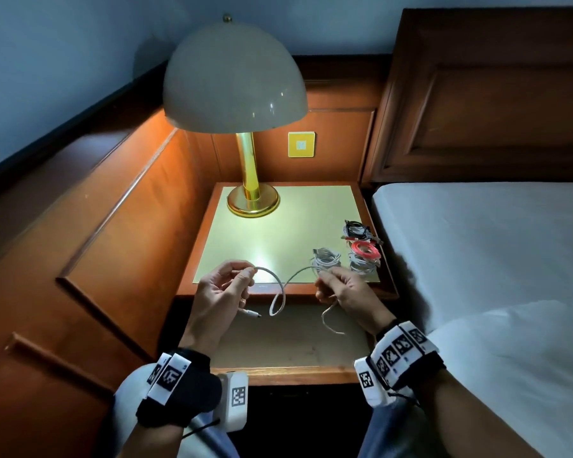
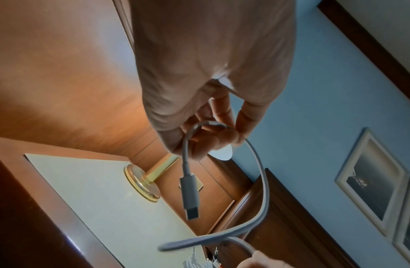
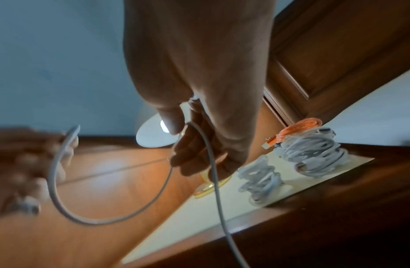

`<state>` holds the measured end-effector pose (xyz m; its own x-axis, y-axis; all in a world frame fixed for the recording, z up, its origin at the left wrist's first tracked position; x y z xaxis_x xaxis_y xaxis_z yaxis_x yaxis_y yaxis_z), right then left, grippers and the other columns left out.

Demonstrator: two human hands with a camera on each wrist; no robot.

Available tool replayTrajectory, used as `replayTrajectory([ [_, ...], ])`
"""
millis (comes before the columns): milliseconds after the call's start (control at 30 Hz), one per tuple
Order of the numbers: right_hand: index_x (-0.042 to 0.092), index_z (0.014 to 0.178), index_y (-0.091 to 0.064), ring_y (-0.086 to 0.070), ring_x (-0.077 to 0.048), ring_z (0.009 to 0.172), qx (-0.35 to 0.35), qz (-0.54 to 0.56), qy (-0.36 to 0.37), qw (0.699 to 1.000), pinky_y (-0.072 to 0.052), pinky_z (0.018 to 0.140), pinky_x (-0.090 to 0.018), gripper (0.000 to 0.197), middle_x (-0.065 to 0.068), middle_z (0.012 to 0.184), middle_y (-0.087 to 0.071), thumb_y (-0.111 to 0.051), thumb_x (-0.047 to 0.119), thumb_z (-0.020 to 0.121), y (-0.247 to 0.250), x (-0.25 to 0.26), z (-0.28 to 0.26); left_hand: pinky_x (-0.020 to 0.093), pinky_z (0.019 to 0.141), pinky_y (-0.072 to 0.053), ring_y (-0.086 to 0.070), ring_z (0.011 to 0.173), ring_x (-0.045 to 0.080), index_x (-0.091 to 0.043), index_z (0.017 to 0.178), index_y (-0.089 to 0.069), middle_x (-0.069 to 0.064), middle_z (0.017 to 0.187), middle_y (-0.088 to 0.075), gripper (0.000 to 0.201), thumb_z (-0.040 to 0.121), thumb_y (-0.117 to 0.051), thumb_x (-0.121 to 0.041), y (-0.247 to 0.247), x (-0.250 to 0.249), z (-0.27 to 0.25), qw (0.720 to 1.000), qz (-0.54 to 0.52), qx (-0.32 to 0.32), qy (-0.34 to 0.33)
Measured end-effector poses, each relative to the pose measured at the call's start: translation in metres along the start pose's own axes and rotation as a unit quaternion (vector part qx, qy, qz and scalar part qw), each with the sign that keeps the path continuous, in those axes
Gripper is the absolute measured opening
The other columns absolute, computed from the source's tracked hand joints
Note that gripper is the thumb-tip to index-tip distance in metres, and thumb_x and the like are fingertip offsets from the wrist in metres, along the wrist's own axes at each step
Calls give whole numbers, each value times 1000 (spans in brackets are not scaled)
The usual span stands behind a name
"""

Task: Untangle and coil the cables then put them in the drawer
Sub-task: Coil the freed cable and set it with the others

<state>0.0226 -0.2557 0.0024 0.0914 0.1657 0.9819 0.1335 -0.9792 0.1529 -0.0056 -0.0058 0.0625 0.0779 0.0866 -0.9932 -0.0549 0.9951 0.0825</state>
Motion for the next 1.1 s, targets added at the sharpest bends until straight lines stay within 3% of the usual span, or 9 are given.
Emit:
replayTrajectory([
  [167,17,121,-63,-61,-11,106,-59,-164,7,985,-45,87,-14,23,4,113,-64,-61,26,100,2,-12,-5,19,61,-51,-63,71,5,-18,95,-73,-7,80,-71,10,96,-65,-14,-17,-15,-1,994,86,54,-50],
  [233,18,115,-64,-60,-5,98,-131,-148,68,978,-42,77,-6,16,4,110,-65,-59,25,101,5,12,-17,22,59,-54,-66,71,9,-18,100,-72,-2,80,-70,9,97,-64,-16,-23,-16,-2,992,102,58,-51],
  [300,17,98,-65,-62,-6,83,-155,-117,122,973,-47,70,-18,9,1,93,-68,-58,21,101,-1,33,-31,28,59,-58,-69,73,18,-17,108,-68,6,82,-70,12,100,-59,-14,-30,-14,-4,997,56,46,-14],
  [400,17,91,-68,-66,-15,77,-31,-81,124,988,-56,70,-37,11,-1,83,-71,-62,22,99,-37,51,-48,37,67,-62,-75,87,27,-19,122,-59,16,97,-73,22,103,-52,-9,-46,-8,-9,994,-77,38,67],
  [567,18,106,-66,-68,-5,88,54,-95,155,982,-55,77,-24,11,6,94,-73,-68,19,95,-68,52,-58,45,99,-54,-69,113,23,-14,130,-57,13,118,-72,27,105,-47,-9,-69,1,-8,964,-212,82,141],
  [800,9,103,-73,-60,-3,80,156,-33,114,980,-49,72,-21,10,6,94,-69,-66,14,97,-69,46,-61,43,108,-47,-67,117,16,-6,132,-57,10,126,-70,33,105,-39,-7,-68,16,-3,941,-230,114,218],
  [933,-2,105,-68,-64,-18,76,157,90,72,981,-54,69,-29,14,-11,86,-67,-57,3,100,-65,46,-62,27,76,-59,-73,97,18,-8,125,-64,10,113,-75,34,102,-38,-11,-65,23,-4,967,-118,131,185],
  [1000,-3,110,-65,-66,-24,81,160,191,42,968,-55,74,-32,17,-17,90,-68,-53,4,101,-62,45,-62,27,58,-52,-67,69,22,-6,109,-70,12,84,-72,36,106,-38,-22,-66,23,-8,976,-61,147,148],
  [1100,-3,118,-63,-65,-27,82,197,344,8,918,-55,80,-33,24,-20,94,-67,-52,8,100,-62,50,-64,33,60,-43,-51,53,19,-15,77,-66,3,59,-53,46,108,-39,-36,-73,29,-13,981,-61,152,105],
])
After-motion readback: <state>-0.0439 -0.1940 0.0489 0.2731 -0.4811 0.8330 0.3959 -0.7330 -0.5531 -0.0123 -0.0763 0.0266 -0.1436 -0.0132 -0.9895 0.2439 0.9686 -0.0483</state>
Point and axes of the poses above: each hand's wrist, its own z-axis towards the middle knuckle, its own y-axis out of the back of the hand, x = y × z, the point moved 7 cm from there along z, towards the middle knuckle
